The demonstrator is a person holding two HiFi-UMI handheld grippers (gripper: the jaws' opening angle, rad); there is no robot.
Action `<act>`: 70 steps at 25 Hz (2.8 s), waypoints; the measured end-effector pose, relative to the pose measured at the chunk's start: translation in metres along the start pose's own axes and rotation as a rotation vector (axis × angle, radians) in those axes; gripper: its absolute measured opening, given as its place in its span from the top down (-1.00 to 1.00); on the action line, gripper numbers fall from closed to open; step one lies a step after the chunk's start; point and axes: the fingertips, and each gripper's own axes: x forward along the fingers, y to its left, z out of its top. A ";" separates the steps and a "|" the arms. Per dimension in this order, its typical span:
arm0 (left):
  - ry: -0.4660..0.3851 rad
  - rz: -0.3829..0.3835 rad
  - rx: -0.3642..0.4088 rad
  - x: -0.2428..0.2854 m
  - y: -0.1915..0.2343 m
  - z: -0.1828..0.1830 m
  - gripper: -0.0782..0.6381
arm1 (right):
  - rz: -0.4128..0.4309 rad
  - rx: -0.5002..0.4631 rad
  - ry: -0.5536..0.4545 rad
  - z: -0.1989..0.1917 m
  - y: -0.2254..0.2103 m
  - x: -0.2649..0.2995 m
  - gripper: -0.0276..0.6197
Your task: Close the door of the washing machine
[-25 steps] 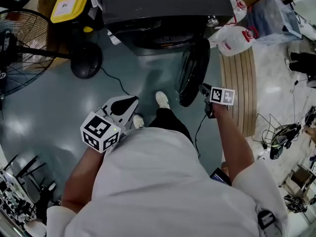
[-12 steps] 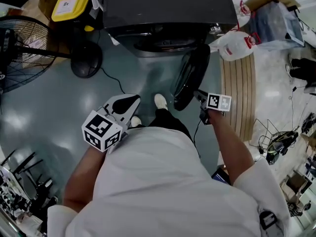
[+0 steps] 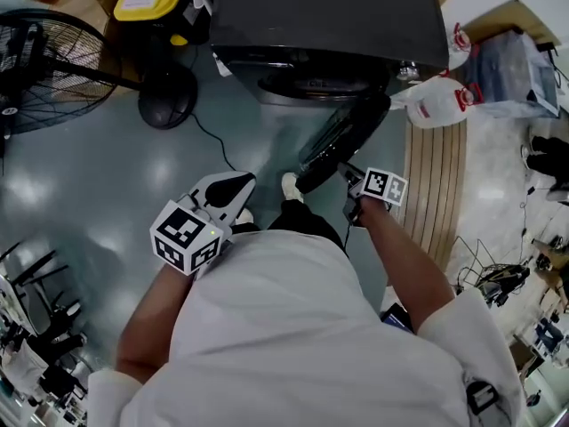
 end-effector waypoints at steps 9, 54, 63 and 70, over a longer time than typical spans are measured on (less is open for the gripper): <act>-0.028 0.111 -0.061 -0.021 0.016 -0.005 0.73 | 0.047 0.042 0.004 0.027 0.040 0.051 0.61; -0.023 0.283 -0.156 -0.060 0.058 -0.017 0.73 | 0.113 0.078 -0.158 0.141 0.111 0.152 0.64; -0.021 0.299 -0.152 -0.065 0.062 -0.015 0.73 | 0.114 0.072 -0.189 0.147 0.114 0.156 0.64; 0.000 0.283 -0.142 -0.062 0.065 -0.012 0.73 | 0.121 0.091 -0.212 0.151 0.118 0.159 0.64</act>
